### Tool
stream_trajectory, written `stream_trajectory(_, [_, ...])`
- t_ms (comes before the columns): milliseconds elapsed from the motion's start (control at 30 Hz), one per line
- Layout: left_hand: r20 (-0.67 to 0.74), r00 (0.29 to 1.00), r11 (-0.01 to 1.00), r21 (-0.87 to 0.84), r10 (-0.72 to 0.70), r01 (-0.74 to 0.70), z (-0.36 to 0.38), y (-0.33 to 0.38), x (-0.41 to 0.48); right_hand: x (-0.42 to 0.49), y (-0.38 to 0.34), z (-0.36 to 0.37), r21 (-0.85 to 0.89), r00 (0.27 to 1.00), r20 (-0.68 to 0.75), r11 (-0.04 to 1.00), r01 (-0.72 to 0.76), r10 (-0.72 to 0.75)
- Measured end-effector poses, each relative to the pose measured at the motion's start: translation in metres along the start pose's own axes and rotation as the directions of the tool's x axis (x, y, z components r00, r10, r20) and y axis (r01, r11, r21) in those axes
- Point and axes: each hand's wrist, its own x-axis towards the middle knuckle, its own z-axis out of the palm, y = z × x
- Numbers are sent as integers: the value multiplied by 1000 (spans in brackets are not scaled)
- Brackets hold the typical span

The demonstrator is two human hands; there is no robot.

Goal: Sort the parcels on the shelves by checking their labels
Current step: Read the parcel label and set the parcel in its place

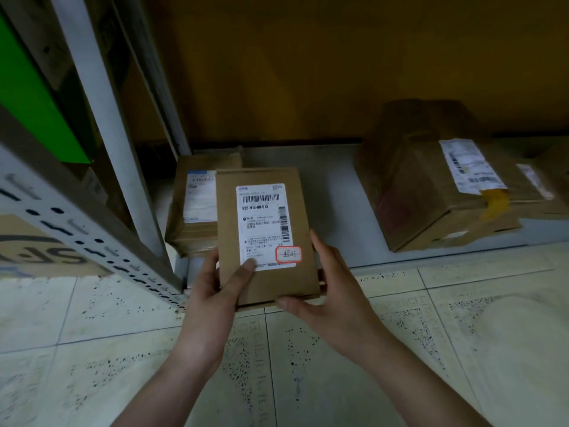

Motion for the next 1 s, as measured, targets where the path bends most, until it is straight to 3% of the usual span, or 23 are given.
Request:
stream_trajectory(67, [-4, 1000, 996, 86, -29, 29, -5, -6, -5, 3, 2, -5, 17, 992, 119, 999, -51, 48])
stream_trajectory(233, [55, 950, 930, 227, -309, 289, -21, -5, -30, -13, -16, -16, -9, 939, 338, 998, -63, 62])
stream_trajectory(300, [90, 935, 905, 301, -342, 302, -24, 8, -45, -29, -29, -32, 47, 927, 370, 996, -79, 56])
stream_trajectory(500, [157, 921, 895, 340, -358, 290, -15, 93, -130, -122, -96, -80, 168, 946, 282, 963, -210, 157])
stream_trajectory(733, [265, 876, 853, 455, -403, 255, 35, 253, -233, -234, -225, -180, 251, 952, 110, 919, -304, 285])
stream_trajectory(867, [401, 806, 825, 537, -435, 178, 85, 355, -301, -303, -316, -275, 279, 957, 1, 919, -280, 291])
stream_trajectory(1000, [533, 677, 771, 631, -508, 82, 148, 444, -371, -397, -393, -360, 312, 928, -168, 911, -269, 332])
